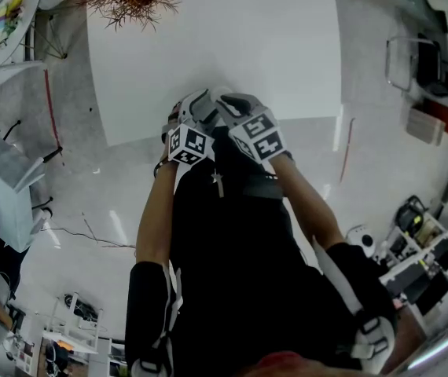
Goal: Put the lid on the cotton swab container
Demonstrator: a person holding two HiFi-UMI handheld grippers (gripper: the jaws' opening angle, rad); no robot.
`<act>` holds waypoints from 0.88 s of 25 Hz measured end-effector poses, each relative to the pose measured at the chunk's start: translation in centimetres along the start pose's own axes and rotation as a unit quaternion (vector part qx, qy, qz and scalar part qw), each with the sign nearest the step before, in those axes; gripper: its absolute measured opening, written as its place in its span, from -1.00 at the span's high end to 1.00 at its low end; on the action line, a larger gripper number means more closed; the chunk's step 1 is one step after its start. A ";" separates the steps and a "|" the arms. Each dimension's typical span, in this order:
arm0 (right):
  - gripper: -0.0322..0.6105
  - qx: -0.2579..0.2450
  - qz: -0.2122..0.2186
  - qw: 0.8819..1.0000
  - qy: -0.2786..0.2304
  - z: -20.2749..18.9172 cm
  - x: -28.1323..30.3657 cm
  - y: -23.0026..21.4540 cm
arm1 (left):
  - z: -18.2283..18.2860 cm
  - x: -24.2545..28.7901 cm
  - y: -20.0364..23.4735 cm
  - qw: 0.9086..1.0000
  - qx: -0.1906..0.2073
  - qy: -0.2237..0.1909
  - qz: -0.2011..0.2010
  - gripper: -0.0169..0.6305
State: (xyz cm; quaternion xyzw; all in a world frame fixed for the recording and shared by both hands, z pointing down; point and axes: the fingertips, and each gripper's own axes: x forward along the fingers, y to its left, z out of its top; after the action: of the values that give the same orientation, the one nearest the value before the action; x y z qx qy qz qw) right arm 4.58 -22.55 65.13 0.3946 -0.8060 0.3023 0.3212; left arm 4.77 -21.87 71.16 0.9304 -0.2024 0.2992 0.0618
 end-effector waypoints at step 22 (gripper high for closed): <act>0.79 0.076 -0.102 0.973 -0.193 1.7 -12.5 5.0 | 6.5 -18.4 -2.3 0.980 -0.094 -0.121 0.125 0.87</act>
State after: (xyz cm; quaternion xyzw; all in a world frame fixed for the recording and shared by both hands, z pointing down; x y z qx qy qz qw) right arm 5.98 -15.78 53.44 0.5489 -0.7830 0.2462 0.1581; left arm -4.47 -15.06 55.19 0.9170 -0.3507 0.1695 0.0863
